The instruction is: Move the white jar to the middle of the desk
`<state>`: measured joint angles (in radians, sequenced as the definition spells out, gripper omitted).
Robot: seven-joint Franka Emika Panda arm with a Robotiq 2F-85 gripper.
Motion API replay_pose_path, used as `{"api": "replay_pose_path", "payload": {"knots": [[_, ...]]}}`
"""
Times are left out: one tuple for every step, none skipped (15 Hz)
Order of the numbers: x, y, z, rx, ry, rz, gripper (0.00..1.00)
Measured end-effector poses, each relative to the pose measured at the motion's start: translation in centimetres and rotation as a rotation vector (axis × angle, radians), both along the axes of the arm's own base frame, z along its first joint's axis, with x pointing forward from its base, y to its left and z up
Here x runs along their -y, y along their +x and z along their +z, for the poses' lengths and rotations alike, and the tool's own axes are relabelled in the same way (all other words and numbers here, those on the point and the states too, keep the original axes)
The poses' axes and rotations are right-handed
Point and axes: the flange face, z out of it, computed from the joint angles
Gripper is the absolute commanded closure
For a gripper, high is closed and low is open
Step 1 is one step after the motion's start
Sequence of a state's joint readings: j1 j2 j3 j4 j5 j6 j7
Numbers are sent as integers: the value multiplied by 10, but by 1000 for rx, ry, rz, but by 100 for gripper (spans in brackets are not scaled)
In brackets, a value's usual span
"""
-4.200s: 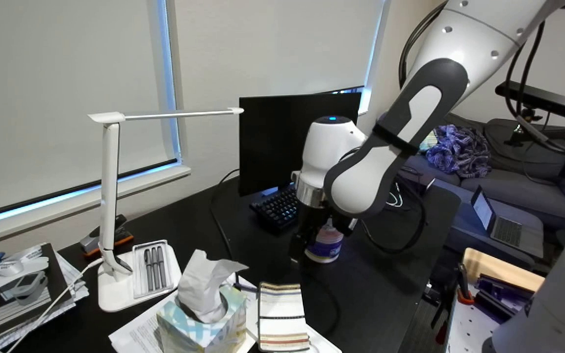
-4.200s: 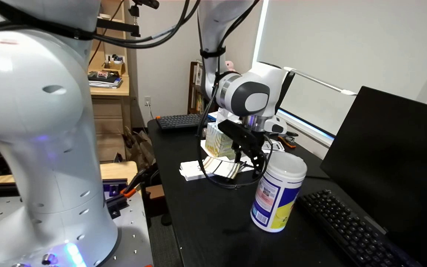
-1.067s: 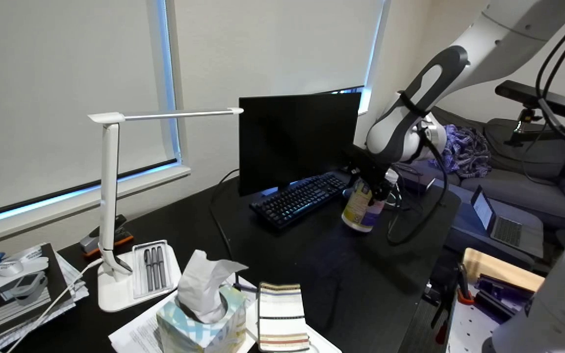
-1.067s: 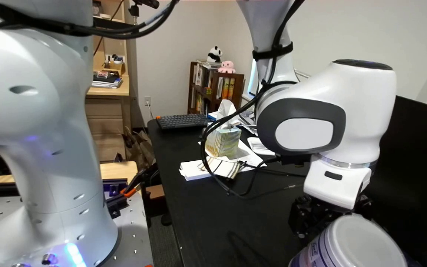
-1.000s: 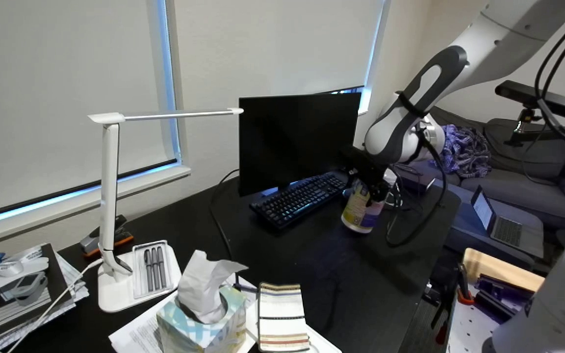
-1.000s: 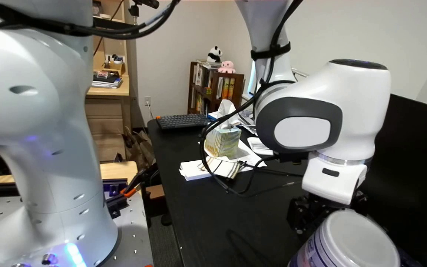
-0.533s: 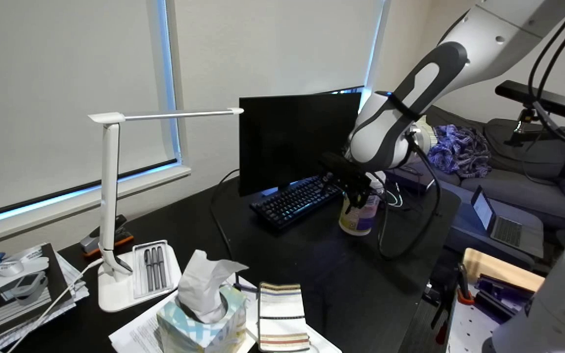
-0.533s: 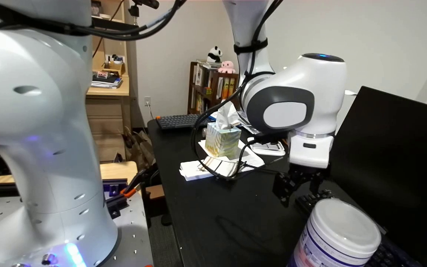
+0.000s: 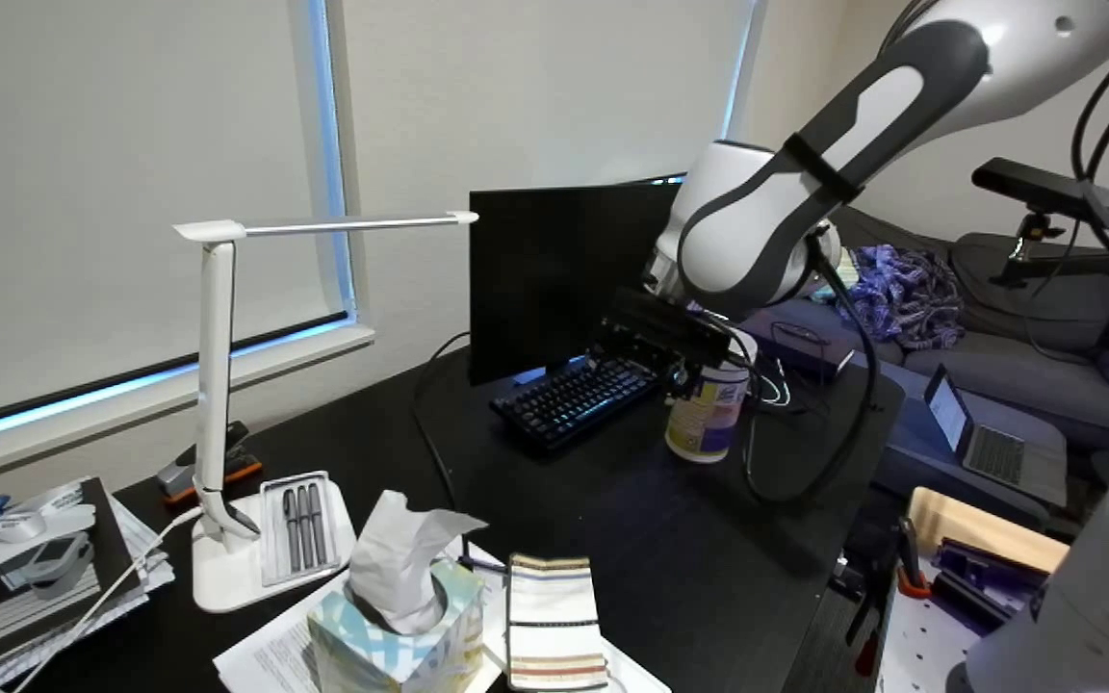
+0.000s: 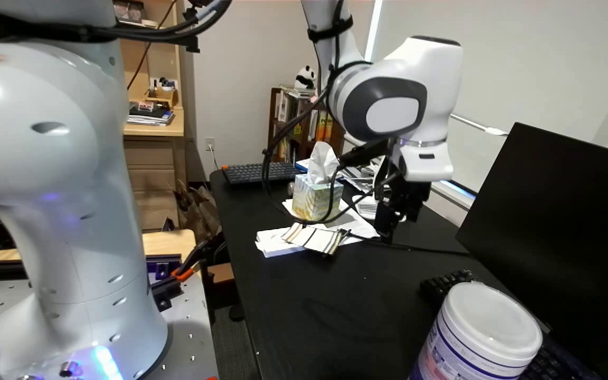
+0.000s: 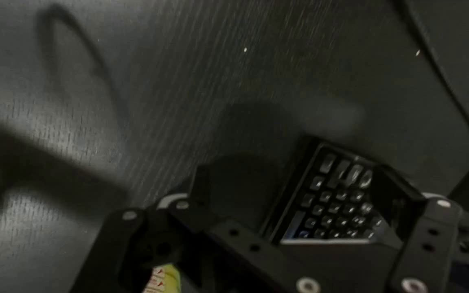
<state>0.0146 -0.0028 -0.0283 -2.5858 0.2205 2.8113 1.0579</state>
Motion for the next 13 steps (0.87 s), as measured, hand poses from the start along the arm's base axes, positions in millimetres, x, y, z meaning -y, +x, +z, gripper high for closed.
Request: {"api": "replay_pose_path", "payload": {"knots": [[-18,-1,16,-8,2,56,0],[-36,-2,34,-18,0,114,0],[-55,-6,54,-29,0,165,0],[-73,-10,73,-39,1,219,0],[-91,-16,92,-47,-2,277,0],[-106,-23,109,-54,-6,332,0],[-119,-29,124,-60,-10,388,0],[-128,-35,136,-65,-13,443,0],[-135,-40,146,-71,-19,499,0],[-140,-43,154,-78,-25,554,0],[-143,-46,161,-84,-32,608,0],[-145,-48,165,-89,-38,661,0],[-146,-49,168,-92,-41,695,0]]}}
